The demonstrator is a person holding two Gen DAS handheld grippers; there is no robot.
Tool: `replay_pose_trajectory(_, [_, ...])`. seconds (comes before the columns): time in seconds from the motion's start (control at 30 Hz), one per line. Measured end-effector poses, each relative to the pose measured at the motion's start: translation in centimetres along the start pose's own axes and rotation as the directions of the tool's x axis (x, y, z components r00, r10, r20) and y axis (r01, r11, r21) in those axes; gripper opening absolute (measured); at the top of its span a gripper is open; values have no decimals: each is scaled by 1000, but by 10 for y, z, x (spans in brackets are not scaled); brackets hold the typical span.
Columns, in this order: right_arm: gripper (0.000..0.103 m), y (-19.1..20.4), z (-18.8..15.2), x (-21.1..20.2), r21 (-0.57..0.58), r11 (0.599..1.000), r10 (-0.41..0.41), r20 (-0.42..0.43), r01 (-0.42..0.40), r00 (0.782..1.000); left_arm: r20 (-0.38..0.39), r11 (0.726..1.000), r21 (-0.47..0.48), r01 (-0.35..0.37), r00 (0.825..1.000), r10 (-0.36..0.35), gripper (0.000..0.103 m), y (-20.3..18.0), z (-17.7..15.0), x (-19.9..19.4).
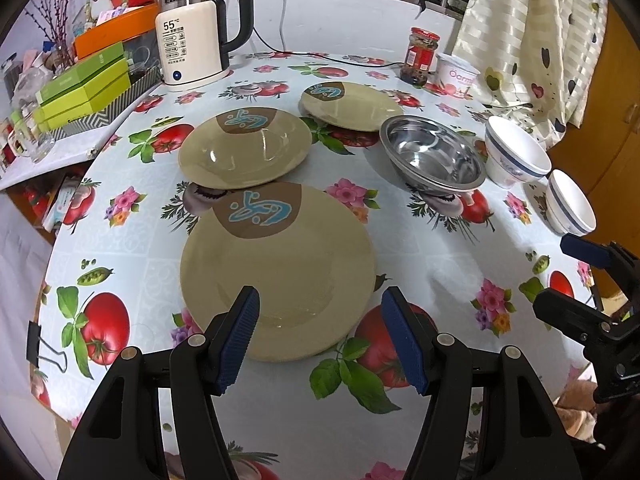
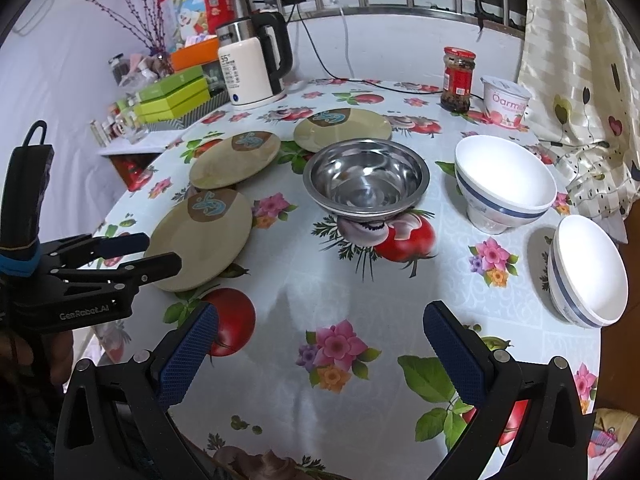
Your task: Organize plates and bowls
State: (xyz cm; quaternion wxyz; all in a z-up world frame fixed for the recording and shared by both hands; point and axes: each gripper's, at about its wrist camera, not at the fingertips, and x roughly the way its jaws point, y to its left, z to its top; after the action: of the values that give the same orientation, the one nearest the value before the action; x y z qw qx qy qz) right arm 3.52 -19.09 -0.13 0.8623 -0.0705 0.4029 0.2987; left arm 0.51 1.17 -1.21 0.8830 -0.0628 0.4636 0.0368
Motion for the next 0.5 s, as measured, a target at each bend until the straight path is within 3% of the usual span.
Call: replay_pose_trajectory(0.5, [103, 3, 15, 11, -32, 999, 33, -17, -34, 999, 0, 1000, -12, -10, 1000, 10, 64, 7, 8, 6])
